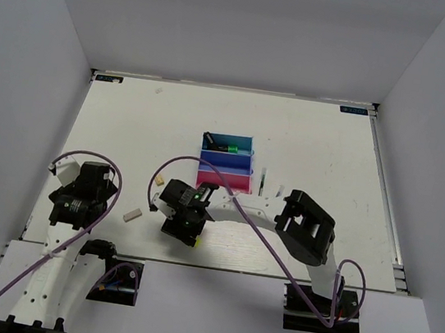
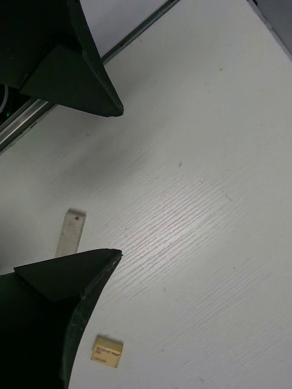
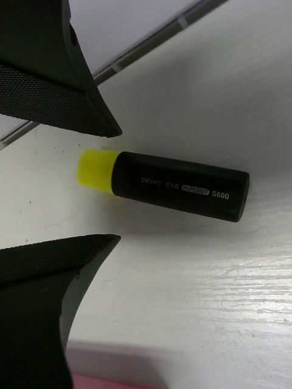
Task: Sort the stationery into containers
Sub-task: Pick up the pen from the center of the board, then place the pen in the storage box.
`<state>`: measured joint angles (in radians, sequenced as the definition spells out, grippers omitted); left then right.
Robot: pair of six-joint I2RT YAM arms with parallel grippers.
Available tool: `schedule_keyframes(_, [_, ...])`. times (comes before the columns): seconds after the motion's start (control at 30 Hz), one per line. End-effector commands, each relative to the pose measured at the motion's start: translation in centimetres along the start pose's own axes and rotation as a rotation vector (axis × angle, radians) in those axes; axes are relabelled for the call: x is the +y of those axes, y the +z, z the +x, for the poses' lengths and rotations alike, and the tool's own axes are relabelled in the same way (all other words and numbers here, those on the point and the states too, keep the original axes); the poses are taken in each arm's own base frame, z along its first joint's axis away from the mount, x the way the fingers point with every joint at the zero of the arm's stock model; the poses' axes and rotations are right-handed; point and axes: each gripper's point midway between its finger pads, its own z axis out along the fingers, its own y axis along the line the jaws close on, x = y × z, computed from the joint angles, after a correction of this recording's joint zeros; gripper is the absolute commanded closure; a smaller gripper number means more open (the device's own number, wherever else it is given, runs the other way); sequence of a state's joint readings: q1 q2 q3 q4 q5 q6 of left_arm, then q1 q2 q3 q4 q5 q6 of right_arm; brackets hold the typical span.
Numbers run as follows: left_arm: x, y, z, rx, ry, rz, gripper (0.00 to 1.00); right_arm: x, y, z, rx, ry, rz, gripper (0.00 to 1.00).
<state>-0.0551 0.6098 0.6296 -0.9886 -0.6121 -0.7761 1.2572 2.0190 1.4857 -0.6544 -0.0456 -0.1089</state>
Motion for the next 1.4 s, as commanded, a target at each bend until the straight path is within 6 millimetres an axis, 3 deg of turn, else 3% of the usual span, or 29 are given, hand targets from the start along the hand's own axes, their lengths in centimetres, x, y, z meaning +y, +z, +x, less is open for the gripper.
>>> schedule_keyframes(0.0, [0.9,0.0,-0.4,-0.033,-0.032,-0.044,0.0,-0.5,0.3,-1.4,-0.032,0.007,0.073,0.32])
schedule_keyframes(0.17, [1.0,0.0,-0.4,-0.034,-0.037,-0.044,0.0,-0.3,1.7,-0.3,0.007,-0.007,0.084,0.38])
schedule_keyframes(0.27, [1.0,-0.1,-0.5,-0.04,-0.046,-0.04,0.0,0.0,2.8,0.9,0.04,-0.017,0.085,0.49])
schedule_keyframes(0.43, [0.9,0.0,-0.4,-0.038,-0.047,-0.03,0.0,0.8,3.3,2.9,0.082,-0.039,0.063,0.83])
schedule_keyframes(0.53, [0.7,0.0,-0.3,-0.031,-0.039,-0.021,0.0,0.6,1.9,2.5,0.067,-0.062,0.047,1.0])
schedule_keyframes(0.63, [0.1,0.0,0.0,-0.015,-0.026,0.007,0.0,-0.2,-1.7,0.6,0.005,-0.126,0.093,1.0])
schedule_keyframes(0.73, [-1.0,0.1,0.5,0.016,0.008,0.066,0.02,-1.3,-7.4,-3.3,-0.14,-0.195,0.16,1.0])
schedule_keyframes(0.77, [-1.6,0.1,0.9,0.034,0.018,0.098,0.03,-2.6,-8.7,-3.7,-0.146,-0.224,0.236,1.0])
schedule_keyframes(0.8, [-2.0,0.3,1.1,0.051,0.04,0.107,0.12,-3.4,-11.2,-5.4,-0.209,-0.232,0.285,1.0])
schedule_keyframes(0.83, [-2.8,0.2,1.5,0.073,0.049,0.146,0.2,-4.1,-12.4,-5.9,-0.231,-0.244,0.328,1.0])
schedule_keyframes(0.9, [-3.6,0.1,2.4,0.132,0.117,0.19,0.36,-7.3,-14.8,-6.9,-0.253,-0.293,0.514,1.0])
schedule_keyframes(0.93, [-4.3,0.2,2.6,0.15,0.131,0.209,0.5,-9.0,-17.1,-6.8,-0.244,-0.313,0.632,1.0])
schedule_keyframes(1.0, [-5.4,-0.1,3.7,0.223,0.189,0.275,0.57,-11.2,-19.2,-7.3,-0.273,-0.322,0.73,1.0])
schedule_keyframes(1.07, [-6.4,-0.3,4.8,0.296,0.244,0.326,0.55,-13.9,-21.6,-7.6,-0.248,-0.359,0.87,1.0])
schedule_keyframes(1.1, [-6.7,-0.5,5.0,0.308,0.254,0.339,0.52,-14.9,-21.8,-7.2,-0.206,-0.411,0.912,1.0])
schedule_keyframes(1.13, [-6.8,-0.6,5.4,0.334,0.264,0.352,0.46,-17.5,-23.0,-6.2,-0.162,-0.381,0.989,1.0])
schedule_keyframes(1.17, [-7.0,-0.4,5.7,0.351,0.288,0.354,0.43,-18.7,-23.2,-6.7,-0.14,-0.464,1.042,1.0])
schedule_keyframes(1.23, [-7.2,-0.5,6.4,0.388,0.31,0.365,0.39,-22.1,-23.2,-5.9,-0.107,-0.463,1.07,1.0])
schedule_keyframes(1.3, [-7.3,-0.6,6.5,0.397,0.322,0.373,0.38,-23.9,-23.5,-6.2,-0.072,-0.535,1.079,1.0])
schedule_keyframes(1.33, [-7.4,-0.6,6.6,0.399,0.324,0.374,0.37,-26.2,-22.4,-5.4,-0.041,-0.537,1.063,1.0])
schedule_keyframes(1.37, [-7.4,-0.6,6.6,0.404,0.322,0.374,0.37,-26.8,-22.8,-5.9,-0.038,-0.572,1.063,1.0])
